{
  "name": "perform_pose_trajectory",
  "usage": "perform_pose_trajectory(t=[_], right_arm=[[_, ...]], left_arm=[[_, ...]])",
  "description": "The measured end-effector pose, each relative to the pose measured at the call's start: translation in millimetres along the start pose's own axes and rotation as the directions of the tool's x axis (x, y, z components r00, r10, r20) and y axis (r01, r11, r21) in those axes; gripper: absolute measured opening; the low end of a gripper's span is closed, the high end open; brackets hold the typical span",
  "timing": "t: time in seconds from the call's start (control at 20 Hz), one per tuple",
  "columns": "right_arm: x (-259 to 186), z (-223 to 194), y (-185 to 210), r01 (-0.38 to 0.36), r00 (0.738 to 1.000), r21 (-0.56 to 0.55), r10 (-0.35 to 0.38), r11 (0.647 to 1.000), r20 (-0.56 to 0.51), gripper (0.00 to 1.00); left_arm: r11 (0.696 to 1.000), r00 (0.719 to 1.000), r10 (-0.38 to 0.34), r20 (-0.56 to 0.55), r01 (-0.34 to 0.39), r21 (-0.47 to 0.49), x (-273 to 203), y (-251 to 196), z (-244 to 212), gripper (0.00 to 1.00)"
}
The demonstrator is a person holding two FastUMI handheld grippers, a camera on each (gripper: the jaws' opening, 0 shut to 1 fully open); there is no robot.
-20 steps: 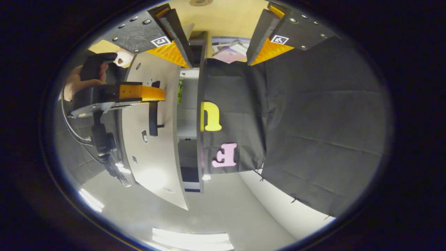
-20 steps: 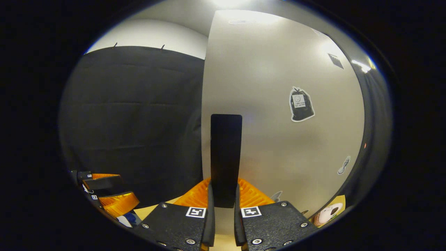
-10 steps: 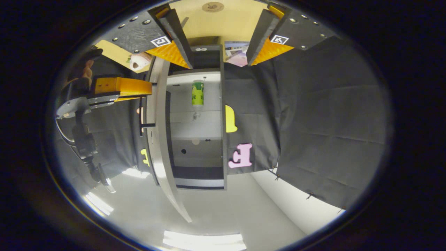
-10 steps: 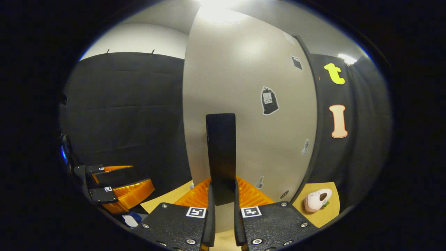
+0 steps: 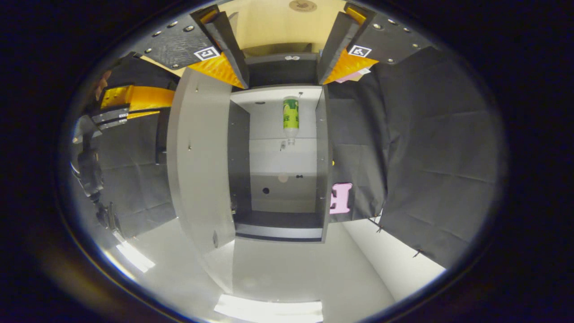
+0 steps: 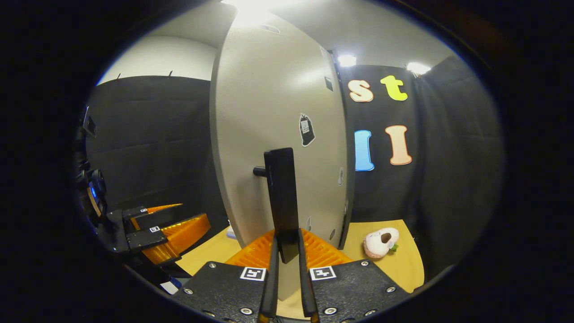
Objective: Open the cabinet door with the right hand, grasp the bottle in the cabinet with the left hand and place it on the coaster, then close the cabinet door with the right hand.
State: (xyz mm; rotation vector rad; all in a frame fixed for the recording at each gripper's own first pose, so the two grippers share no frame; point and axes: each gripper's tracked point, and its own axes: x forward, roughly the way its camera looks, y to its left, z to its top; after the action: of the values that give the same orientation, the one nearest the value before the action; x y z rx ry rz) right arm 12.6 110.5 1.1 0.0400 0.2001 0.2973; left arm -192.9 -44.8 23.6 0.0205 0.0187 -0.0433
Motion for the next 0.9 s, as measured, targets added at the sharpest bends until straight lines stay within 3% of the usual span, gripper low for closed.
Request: perform_pose_trajectory(t=[0.1,0.15,0.2,0.3,0.4,0.55,0.65,0.7,0.75,0.85,0.9], right_arm=[[-3,1,-14,0.050,0.999,-0.061,-0.049,0.997,0.016,0.21],[-1,5,-25,0.076,0.997,-0.087,-0.074,0.993,0.026,0.21],[0,7,-33,0.098,0.995,-0.104,-0.094,0.990,0.037,0.19],[-3,8,-45,0.131,0.991,-0.109,-0.126,0.985,0.052,0.21],[-6,7,-45,0.152,0.987,-0.086,-0.147,0.985,0.057,0.21],[-8,6,-48,0.187,0.981,-0.048,-0.184,0.981,0.059,0.22],[-10,4,-52,0.205,0.977,-0.027,-0.203,0.978,0.058,0.20],[-10,4,-55,0.221,0.974,-0.015,-0.220,0.975,0.060,0.20],[-10,4,-58,0.237,0.970,0.002,-0.237,0.972,0.064,0.19],[-12,3,-62,0.265,0.962,0.042,-0.267,0.963,0.058,0.19],[-12,3,-62,0.273,0.959,0.063,-0.276,0.960,0.056,0.19]], left_arm=[[1.000,1.000,0.014,-0.011,-0.014,-0.014,2,-6,-5,0.92],[0.999,1.000,0.014,-0.017,-0.014,-0.031,3,-9,-8,0.83],[0.999,1.000,0.011,-0.021,-0.012,-0.045,5,-13,-9,0.92],[0.998,0.999,0.029,-0.020,-0.030,-0.047,3,-14,-8,0.85],[0.999,0.999,0.030,-0.022,-0.030,-0.018,3,-20,-6,0.92],[0.999,0.999,0.040,-0.009,-0.040,0.021,3,-27,3,0.83],[0.999,0.999,0.042,0.001,-0.042,0.032,2,-29,5,0.82],[0.998,0.999,0.048,0.005,-0.048,0.040,1,-28,4,0.92],[0.998,0.999,0.052,0.013,-0.053,0.044,1,-29,4,0.83],[0.998,0.998,0.055,0.010,-0.056,0.033,3,-29,-1,0.92],[0.998,0.999,0.052,0.005,-0.052,0.033,5,-26,-4,0.88]])
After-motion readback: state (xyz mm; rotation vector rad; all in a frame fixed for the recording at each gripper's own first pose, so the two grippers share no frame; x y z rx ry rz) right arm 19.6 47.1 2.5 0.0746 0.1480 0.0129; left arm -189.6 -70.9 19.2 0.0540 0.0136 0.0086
